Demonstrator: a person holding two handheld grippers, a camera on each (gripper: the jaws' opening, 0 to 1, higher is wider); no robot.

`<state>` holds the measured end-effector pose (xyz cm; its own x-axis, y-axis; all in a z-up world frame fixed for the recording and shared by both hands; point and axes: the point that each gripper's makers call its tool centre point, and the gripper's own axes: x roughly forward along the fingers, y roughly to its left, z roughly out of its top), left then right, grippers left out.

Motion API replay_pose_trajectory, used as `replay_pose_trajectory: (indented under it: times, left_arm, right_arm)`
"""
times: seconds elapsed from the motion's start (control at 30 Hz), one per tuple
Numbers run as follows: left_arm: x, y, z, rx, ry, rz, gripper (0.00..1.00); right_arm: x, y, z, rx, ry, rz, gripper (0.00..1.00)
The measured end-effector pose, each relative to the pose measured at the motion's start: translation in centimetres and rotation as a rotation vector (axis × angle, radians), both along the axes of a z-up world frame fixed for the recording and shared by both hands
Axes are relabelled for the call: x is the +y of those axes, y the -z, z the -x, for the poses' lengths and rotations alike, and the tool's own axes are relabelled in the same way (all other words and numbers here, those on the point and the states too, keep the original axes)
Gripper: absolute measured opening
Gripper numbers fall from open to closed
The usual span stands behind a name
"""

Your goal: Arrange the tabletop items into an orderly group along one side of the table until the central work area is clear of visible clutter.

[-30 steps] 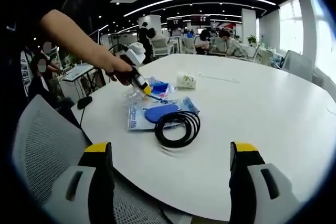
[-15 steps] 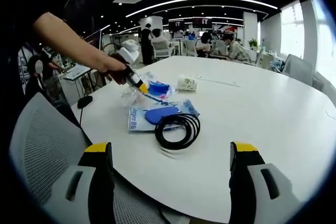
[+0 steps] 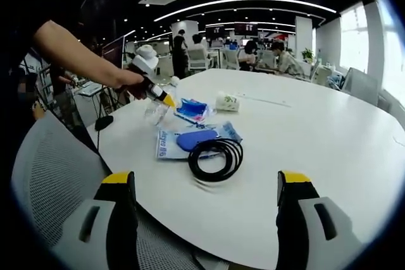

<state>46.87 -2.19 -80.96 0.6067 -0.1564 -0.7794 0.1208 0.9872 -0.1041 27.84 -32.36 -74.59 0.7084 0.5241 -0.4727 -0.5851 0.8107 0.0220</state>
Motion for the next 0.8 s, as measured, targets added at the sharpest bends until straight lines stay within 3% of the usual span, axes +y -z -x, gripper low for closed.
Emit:
replay_pose_trajectory:
  times: [0.43,0.8]
  left_arm:
    - [0.6,-0.3,0.0,-0.053,-0.004,0.016,0.37]
    - [1.2,-1.0,0.0,-0.131,-0.012,0.022,0.38]
  right_arm:
    - [0.0,0.2,0.0,0.003,-0.001,0.005,0.92]
    - [0.0,0.3,0.0,0.006,-0.003,0.009,0.92]
